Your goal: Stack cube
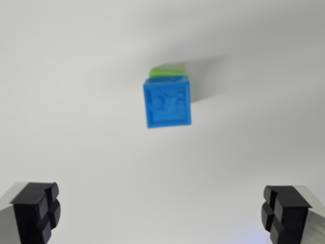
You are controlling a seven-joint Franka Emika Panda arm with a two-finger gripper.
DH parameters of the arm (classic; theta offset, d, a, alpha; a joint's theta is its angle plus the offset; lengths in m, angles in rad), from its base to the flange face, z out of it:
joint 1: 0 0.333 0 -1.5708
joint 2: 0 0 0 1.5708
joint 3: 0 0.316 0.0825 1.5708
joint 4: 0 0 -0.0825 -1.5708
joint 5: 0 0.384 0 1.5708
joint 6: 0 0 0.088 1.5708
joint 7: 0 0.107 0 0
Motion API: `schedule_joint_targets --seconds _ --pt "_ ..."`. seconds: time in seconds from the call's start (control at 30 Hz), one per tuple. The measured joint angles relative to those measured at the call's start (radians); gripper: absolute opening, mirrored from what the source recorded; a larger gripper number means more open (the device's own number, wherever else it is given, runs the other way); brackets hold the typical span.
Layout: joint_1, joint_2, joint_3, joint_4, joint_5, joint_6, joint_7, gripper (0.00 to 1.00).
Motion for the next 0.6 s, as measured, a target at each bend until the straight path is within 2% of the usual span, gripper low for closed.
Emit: schedule_joint_targets --seconds 0.6 --pt "0.000 -0.051 -0.005 0.090 0.001 -0.142 -0.002 1.00"
